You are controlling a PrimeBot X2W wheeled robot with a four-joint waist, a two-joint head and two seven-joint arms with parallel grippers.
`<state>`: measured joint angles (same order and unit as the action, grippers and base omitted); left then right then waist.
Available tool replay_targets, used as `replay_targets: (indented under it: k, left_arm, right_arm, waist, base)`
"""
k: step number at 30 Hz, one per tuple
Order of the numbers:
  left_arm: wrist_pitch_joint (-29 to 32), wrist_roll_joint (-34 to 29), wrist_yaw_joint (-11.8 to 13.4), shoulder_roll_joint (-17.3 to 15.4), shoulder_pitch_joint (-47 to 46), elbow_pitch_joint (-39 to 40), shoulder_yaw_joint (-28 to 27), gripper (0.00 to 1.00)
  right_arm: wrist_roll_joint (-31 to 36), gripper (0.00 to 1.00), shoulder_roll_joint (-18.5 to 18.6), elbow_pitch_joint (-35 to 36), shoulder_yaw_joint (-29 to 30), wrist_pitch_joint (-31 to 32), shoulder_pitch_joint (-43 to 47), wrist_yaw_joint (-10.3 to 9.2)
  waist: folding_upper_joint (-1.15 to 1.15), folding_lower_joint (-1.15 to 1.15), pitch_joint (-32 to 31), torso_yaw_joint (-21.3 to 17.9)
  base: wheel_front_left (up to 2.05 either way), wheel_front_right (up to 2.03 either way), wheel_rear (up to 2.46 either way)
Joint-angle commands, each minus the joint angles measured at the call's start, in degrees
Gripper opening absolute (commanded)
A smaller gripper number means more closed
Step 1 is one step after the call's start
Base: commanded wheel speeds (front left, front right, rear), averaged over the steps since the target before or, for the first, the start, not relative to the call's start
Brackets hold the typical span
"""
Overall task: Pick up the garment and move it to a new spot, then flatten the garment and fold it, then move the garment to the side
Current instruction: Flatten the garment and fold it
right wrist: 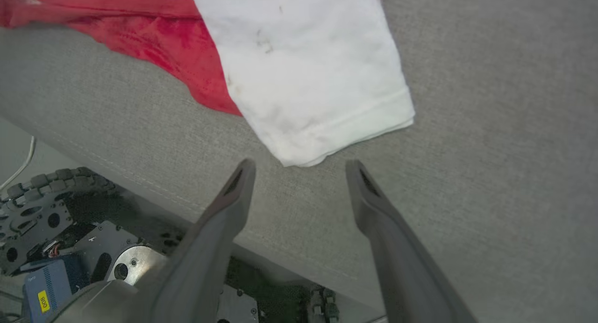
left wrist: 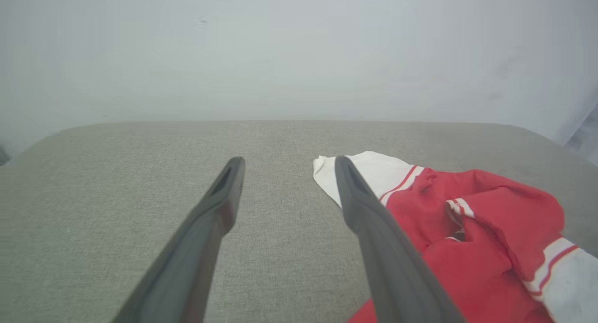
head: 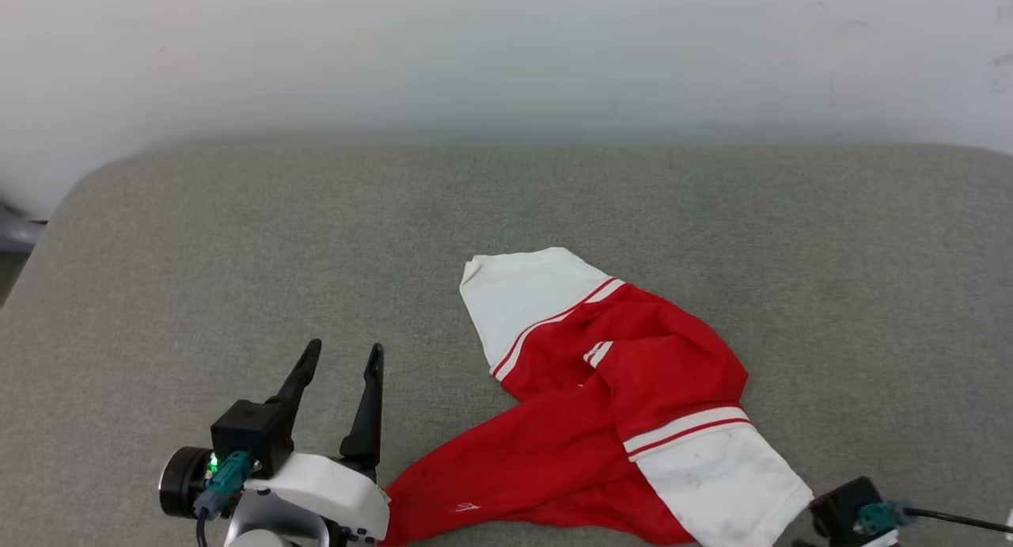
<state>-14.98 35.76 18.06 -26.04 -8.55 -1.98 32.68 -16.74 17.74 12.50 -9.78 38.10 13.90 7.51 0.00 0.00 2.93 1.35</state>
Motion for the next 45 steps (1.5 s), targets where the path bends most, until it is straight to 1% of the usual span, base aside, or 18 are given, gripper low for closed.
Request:
replay_targets:
  k: [1,3,8,12,16,17,18,19,21,24,28,31,37,41,44,45]
  left_arm:
    - [-0.3,-0.7,-0.3,0.4,0.1,0.4,-0.6,1.00]
    - [-0.3,-1.5,-0.7,0.8,-0.1,0.7,-1.3,1.00]
    - [-0.3,-3.0,-1.4,1.8,-0.3,1.1,-3.0,1.00]
    - [-0.2,-3.8,-2.2,2.5,-0.5,0.8,-3.8,1.00]
    - [-0.2,-4.3,-2.8,3.0,-0.6,0.2,-4.6,1.00]
    - [-0.2,-4.5,-2.9,3.2,-0.6,0.1,-4.7,1.00]
    - [-0.2,-4.7,-3.0,3.3,-0.6,0.1,-4.9,1.00]
    - [-0.2,-4.8,-3.2,3.5,-0.6,-0.1,-5.1,1.00]
    - [-0.2,-5.0,-3.4,3.8,-0.5,-0.4,-5.4,1.00]
    - [-0.2,-5.4,-3.8,4.1,0.1,-0.9,-5.9,1.00]
    - [-0.2,-5.4,-4.0,4.1,1.3,-1.6,-6.4,1.00]
    - [-0.2,-5.2,-3.9,3.9,1.9,-1.9,-6.5,1.00]
    - [-0.2,-5.1,-3.8,4.0,2.6,-2.2,-6.1,1.00]
    - [-0.1,-4.9,-3.8,4.2,2.5,-2.3,-5.8,1.00]
    - [0.0,-4.9,-3.8,4.2,2.5,-2.3,-5.6,1.00]
    - [0.0,-4.8,-3.8,4.2,2.5,-2.3,-5.6,1.00]
  right_arm:
    - [-0.6,1.00,1.1,-0.2,-1.0,0.7,-0.9,-0.04]
    - [-1.1,1.00,2.1,-1.3,-2.9,0.9,-1.8,-0.04]
    - [-1.6,1.00,3.9,-5.7,-6.5,-1.4,-4.8,-0.04]
    - [-2.0,1.00,4.2,-10.6,-8.9,-2.2,-7.1,-0.04]
    - [-3.1,1.00,3.7,-16.2,-11.4,-0.5,-7.9,-0.04]
    - [-3.3,0.40,3.4,-17.2,-11.8,-0.1,-8.0,-0.03]
    - [-3.5,0.29,3.3,-18.0,-12.4,0.1,-8.1,-0.02]
    - [-4.0,0.00,3.1,-18.7,-12.8,0.3,-8.0,-0.02]
    - [-4.5,0.00,2.7,-19.4,-13.3,0.2,-8.4,0.06]
    - [-4.6,0.00,2.6,-17.8,-12.5,-1.2,-9.1,0.05]
    - [-3.9,0.00,3.4,-12.2,-9.7,-2.2,-9.3,-0.03]
    - [-3.3,0.00,4.0,-7.2,-6.2,-2.0,-9.0,-0.05]
    - [-2.4,0.00,2.7,1.8,1.1,0.0,-10.0,-0.05]
    - [-1.9,0.00,1.6,3.1,6.6,1.1,-11.5,-0.04]
    - [-1.5,0.00,1.2,0.8,12.4,1.5,-13.1,-0.06]
    - [-1.9,0.00,0.5,-0.4,14.3,1.6,-13.6,-0.05]
  waist:
    - [0.00,0.00,0.8,0.6]
    - [0.00,0.00,1.6,1.4]
    - [0.00,0.00,3.5,2.5]
    - [0.00,0.00,4.6,3.0]
    - [0.00,0.00,5.3,3.2]
    - [0.00,0.00,5.5,3.1]
    - [0.00,0.00,5.6,3.1]
    - [0.00,0.00,5.7,3.1]
    - [0.00,0.00,5.7,2.9]
    - [0.00,0.00,5.1,2.5]
    - [0.00,0.00,3.6,1.7]
    - [0.00,0.00,2.5,1.0]
    - [0.00,0.00,1.0,-0.2]
    - [0.00,0.00,0.7,-0.4]
    - [0.00,0.00,0.8,-0.4]
    - [0.00,0.00,0.9,-0.3]
  base:
    - [0.00,0.00,0.00]
    - [0.00,0.00,0.00]
    - [0.00,0.00,0.00]
    - [0.00,0.00,0.00]
    - [0.00,0.00,0.00]
    - [0.00,0.00,0.00]
    - [0.00,0.00,0.00]
    - [0.00,0.00,0.00]
    - [0.00,0.00,0.00]
    - [0.00,0.00,0.00]
    - [0.00,0.00,0.00]
    - [0.00,0.00,0.00]
    - [0.00,0.00,0.00]
    - [0.00,0.00,0.00]
    - [0.00,0.00,0.00]
    - [0.00,0.00,0.00]
